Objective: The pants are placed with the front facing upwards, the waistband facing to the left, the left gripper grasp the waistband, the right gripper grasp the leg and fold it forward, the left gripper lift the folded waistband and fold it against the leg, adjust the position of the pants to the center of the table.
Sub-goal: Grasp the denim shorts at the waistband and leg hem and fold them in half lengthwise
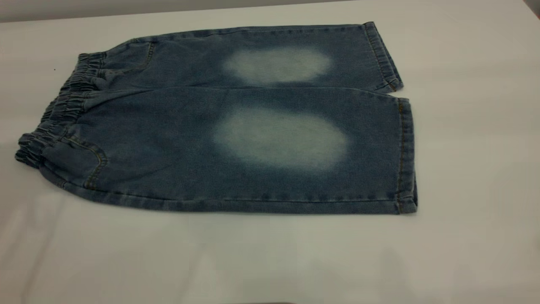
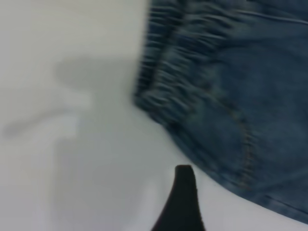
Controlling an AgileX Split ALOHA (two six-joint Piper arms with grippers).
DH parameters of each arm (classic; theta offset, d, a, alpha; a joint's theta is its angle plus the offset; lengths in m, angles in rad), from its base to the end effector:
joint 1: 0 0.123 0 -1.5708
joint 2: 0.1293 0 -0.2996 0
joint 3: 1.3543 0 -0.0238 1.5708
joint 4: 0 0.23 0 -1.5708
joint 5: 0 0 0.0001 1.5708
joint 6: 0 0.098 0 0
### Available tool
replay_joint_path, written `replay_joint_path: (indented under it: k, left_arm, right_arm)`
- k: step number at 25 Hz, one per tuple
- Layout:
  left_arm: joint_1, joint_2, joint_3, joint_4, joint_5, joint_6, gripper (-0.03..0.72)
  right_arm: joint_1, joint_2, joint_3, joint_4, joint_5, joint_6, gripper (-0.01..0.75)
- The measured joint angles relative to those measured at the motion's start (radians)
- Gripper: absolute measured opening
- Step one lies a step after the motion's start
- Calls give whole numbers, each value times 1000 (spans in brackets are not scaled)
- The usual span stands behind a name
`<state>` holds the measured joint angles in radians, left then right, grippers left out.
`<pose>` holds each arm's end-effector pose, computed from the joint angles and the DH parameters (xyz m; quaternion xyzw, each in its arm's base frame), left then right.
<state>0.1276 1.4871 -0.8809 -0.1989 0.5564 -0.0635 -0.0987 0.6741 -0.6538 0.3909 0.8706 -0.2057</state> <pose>0.2713 0.0245 0.2435 -0.1606 0.9537 -0.0637 0.2461 0.0898 0.0198 0.3128 0.0117 0.9116 0.1268 0.3908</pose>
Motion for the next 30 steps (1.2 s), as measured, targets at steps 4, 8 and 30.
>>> replay_joint_path:
  k: [4,8,30]
  left_arm:
    - [95,84,-91,-57,50,87,581]
    - [177,173,-131,-190,86,242,581]
    - [284,483,-153,-294,55,423,554]
  right_arm:
    - [0,0,0,0,0,-6,477]
    - [0,0,0,2,0,-13,477]
    - [0,0,0,5,12,-16,477]
